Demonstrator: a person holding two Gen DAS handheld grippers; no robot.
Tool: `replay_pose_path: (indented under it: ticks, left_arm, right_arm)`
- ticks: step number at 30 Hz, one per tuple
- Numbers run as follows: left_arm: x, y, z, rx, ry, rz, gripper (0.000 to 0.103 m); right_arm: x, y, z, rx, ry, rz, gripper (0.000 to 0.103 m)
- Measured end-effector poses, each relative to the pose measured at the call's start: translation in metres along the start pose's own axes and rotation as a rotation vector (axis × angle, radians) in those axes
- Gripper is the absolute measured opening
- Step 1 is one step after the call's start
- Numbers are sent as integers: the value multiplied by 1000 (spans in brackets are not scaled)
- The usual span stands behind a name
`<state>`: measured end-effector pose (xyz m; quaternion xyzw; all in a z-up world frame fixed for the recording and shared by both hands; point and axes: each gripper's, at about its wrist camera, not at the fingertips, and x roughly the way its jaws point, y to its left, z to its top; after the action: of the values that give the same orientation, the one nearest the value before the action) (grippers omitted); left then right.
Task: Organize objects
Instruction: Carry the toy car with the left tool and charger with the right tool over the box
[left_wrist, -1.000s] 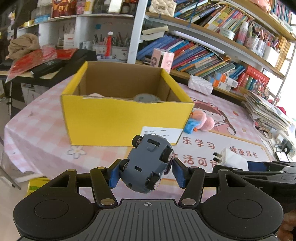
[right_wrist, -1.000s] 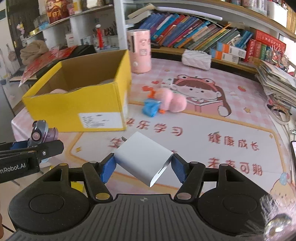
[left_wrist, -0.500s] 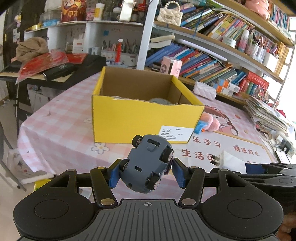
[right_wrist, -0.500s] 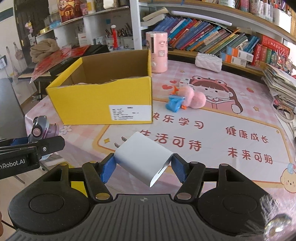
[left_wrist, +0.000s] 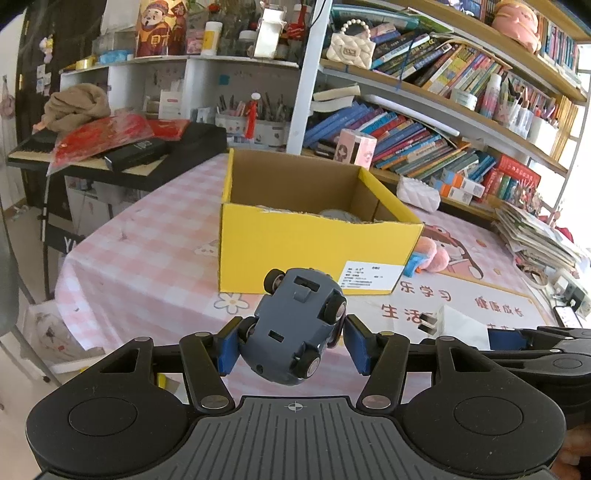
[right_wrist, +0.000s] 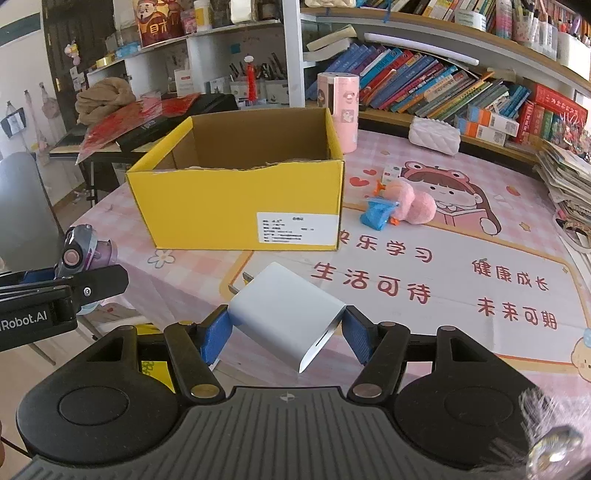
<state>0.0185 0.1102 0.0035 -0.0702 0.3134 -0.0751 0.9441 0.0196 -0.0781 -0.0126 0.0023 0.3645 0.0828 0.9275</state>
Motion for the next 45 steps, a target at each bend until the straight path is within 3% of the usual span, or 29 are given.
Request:
replay_pose_path:
  ticks: [18, 35, 45]
  left_arm:
    - [7, -6, 31, 25, -70, -28, 57]
    - [62, -18, 82, -2, -118, 61, 57]
    - [108, -23, 96, -18, -81, 139, 57]
  right_arm:
    - [-2, 1, 27, -38, -62, -24, 63]
    - [48, -25, 100, -76, -109, 52, 63]
    - [97, -39, 139, -137, -112, 83, 63]
